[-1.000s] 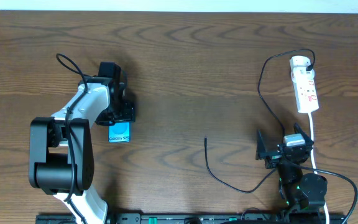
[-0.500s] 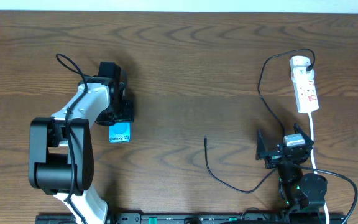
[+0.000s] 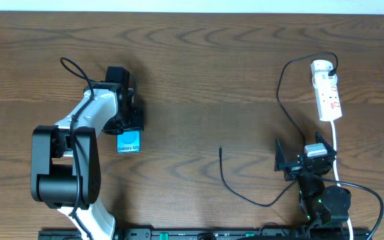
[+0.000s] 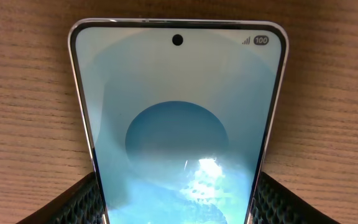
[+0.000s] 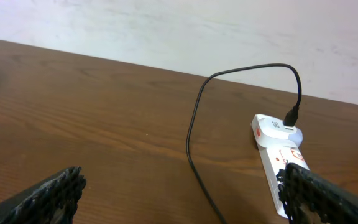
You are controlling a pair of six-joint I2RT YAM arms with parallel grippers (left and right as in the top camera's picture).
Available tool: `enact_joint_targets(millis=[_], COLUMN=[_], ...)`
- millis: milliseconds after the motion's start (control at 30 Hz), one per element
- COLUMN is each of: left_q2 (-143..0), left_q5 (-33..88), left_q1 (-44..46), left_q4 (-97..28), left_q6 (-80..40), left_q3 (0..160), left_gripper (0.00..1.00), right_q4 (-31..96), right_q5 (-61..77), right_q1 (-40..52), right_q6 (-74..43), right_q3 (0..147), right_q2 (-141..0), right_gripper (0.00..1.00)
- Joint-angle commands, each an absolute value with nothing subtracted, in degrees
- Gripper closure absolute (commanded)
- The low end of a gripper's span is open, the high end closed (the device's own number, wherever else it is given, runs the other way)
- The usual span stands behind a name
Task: Plug charger to phone and switch on socket
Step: 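Lower the left gripper and close it on the smartphone's bottom edge, then lift the smartphone with the left gripper and tilt it upright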
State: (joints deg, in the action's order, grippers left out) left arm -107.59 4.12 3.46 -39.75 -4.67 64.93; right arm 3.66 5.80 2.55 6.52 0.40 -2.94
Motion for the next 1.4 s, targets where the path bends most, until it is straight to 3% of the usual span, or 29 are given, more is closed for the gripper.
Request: enact_joint_targets(millis=[0, 333, 500, 567, 1367], left_q2=[-108.25, -108.25, -108.25, -108.25, -103.33], left_q5=[3.42, 3.42, 3.42, 3.42, 3.42], left_q1=[3.22, 3.22, 3.22, 3.22, 3.22], left_q4=[-39.70, -39.31, -39.29, -39.27, -39.27], left_q6=[-4.82, -4.82, -4.82, -4.82, -4.82], left_q3=[63.86, 63.86, 63.86, 63.86, 66.41], left_gripper=[0.53, 0.69, 0.81, 0.92, 0.93], right_q4=[3.90, 3.90, 3.90, 3.90, 3.90], right_q5=[5.96, 5.96, 5.96, 5.96, 5.96], right_q1=[2.72, 2.72, 2.72, 2.72, 2.72], right_q6=[6.28, 6.26, 6.26, 6.26, 6.26], right_q3=[0.32, 0.32, 0.32, 0.32, 0.32], right_q2=[-2.85, -2.85, -2.85, -2.85, -2.85], right_gripper=[0.01, 0.01, 0.01, 0.01, 0.01])
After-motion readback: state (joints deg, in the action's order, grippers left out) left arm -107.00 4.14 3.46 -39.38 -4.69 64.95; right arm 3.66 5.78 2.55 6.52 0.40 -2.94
